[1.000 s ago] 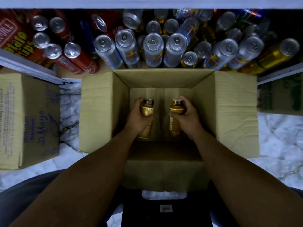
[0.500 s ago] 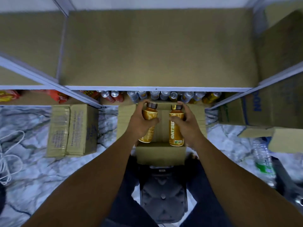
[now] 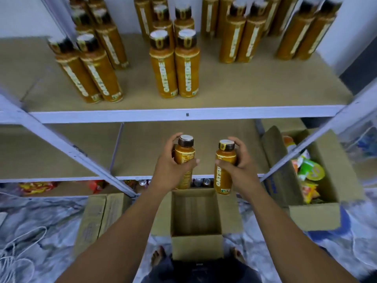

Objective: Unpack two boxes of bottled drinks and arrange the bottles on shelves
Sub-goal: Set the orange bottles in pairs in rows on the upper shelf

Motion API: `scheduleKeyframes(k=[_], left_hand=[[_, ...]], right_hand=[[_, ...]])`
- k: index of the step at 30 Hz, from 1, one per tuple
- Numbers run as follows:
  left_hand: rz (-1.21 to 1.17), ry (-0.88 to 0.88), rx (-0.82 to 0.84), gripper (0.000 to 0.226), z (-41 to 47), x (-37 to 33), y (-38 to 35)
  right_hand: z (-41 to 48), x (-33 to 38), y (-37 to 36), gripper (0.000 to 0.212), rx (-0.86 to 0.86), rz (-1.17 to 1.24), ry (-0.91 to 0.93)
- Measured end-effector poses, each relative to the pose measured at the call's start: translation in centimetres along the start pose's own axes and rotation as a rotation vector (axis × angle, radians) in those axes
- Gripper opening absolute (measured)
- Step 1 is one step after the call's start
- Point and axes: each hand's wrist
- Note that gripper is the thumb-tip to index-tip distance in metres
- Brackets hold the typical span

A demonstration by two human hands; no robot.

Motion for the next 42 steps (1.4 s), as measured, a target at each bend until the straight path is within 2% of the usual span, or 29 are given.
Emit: scheduleKeyframes(k=[8,15,21,31,37,42], left_hand=[[-0.064,-0.214,-0.004,0.083,1.7,-9.7,-0.8],[-0.048,-0.355,-0.008,0.082,4.8,-15.0,-3.3],[-0.048,-0.411,-0.011,0.081,8.1,-17.9,-5.8],[-0.004,-0.385,-0.015,0.085,11.9,-17.9,-7.7],[-0.026,-0.299,-0.031,0.094,13.2,-17.0,-7.9],[0.042,-0.236,-0.029,0.098,13.9,-15.8,-8.7]], right_hand=[[1.9,8.2,2.1,0.07,-0.072,0.031,0.215],[5.0,13.5,4.9,0.07,-0.136,-0.017,0.367],[8.1,16.1,7.4,0.071,-0.152,-0.037,0.477],[12.3,15.8,8.9,0.076,-0.111,-0.101,0.486],[13.3,15.0,9.4,0.091,-0.103,-0.104,0.43],[14.0,13.9,9.9,0.085,-0.073,-0.141,0.407]])
Point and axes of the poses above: each hand's wrist, its own z-axis towards the middle knuckle, its own y-axis out of the back of the hand, x = y × z, and after that the axes turned 3 degrees about y, right-handed
